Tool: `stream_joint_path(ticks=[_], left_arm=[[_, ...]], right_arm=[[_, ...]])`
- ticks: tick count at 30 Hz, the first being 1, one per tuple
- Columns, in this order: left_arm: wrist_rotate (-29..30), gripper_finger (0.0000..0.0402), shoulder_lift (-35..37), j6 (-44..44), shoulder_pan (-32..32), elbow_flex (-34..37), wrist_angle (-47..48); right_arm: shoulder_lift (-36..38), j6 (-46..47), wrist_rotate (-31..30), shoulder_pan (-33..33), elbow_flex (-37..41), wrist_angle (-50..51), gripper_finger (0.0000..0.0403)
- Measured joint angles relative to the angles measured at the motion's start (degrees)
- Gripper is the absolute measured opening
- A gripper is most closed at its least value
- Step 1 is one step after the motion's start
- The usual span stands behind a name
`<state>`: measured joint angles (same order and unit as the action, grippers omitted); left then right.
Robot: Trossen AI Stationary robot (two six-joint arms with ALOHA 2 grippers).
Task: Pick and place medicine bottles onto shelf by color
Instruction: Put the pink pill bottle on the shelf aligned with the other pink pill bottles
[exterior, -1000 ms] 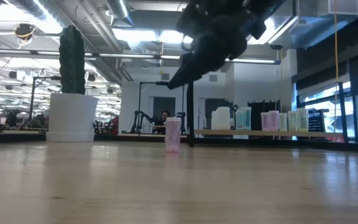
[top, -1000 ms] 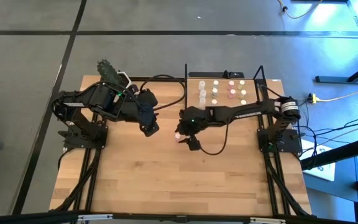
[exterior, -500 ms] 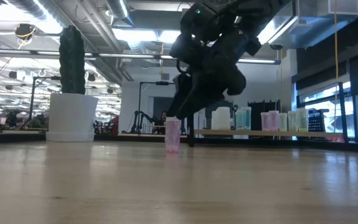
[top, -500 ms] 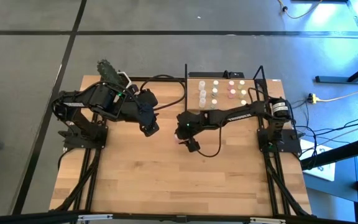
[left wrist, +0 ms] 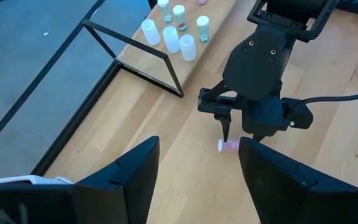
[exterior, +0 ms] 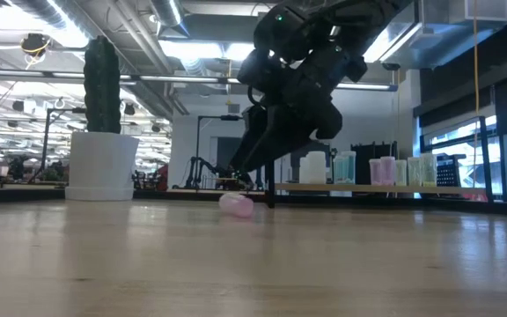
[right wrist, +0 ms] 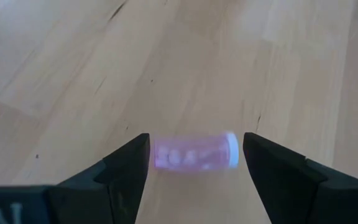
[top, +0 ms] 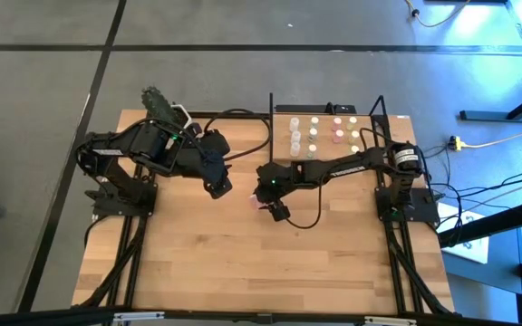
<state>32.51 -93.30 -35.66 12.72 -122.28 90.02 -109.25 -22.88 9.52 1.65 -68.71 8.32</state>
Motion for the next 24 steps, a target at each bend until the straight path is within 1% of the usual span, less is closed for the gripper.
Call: stream_joint_path(ticks=[6, 9, 13, 15, 18, 22, 24], left_arm=[[0.0, 0.0214, 0.0, -1.0, 0.0, 0.0, 0.0], [-0.3, 0.0214, 0.0, -5.0, 0.1, 0.0, 0.0], [-0.5, 0.0214, 0.0, -12.8, 1.3, 1.6, 0.0], [-0.6, 0.0214, 0.0, -17.3, 2.0, 3.1, 0.0], [-0.5, 0.0214, 0.0, -22.1, 2.7, 5.8, 0.0], [-0.6, 0.0214, -0.1, -26.3, 2.8, 8.6, 0.0], [-0.5, 0.0214, -0.1, -27.3, 2.8, 9.2, 0.0]], right_arm=[[0.0, 1.5, 0.0, 0.0, 0.0, 0.1, 0.0261], [0.1, 6.6, 0.0, 0.0, 0.0, 0.0, 0.0262], [0.2, 14.7, 0.0, 0.1, 0.0, 0.2, 0.0262], [0.2, 21.0, -0.4, 0.1, 0.0, 0.0, 0.0262], [0.2, 35.6, -2.7, 0.1, 0.0, -0.2, 0.0262], [0.2, 55.2, -1.9, 0.1, 0.0, 0.2, 0.0262], [0.2, 60.7, -2.0, -0.3, 0.0, 0.2, 0.0262]])
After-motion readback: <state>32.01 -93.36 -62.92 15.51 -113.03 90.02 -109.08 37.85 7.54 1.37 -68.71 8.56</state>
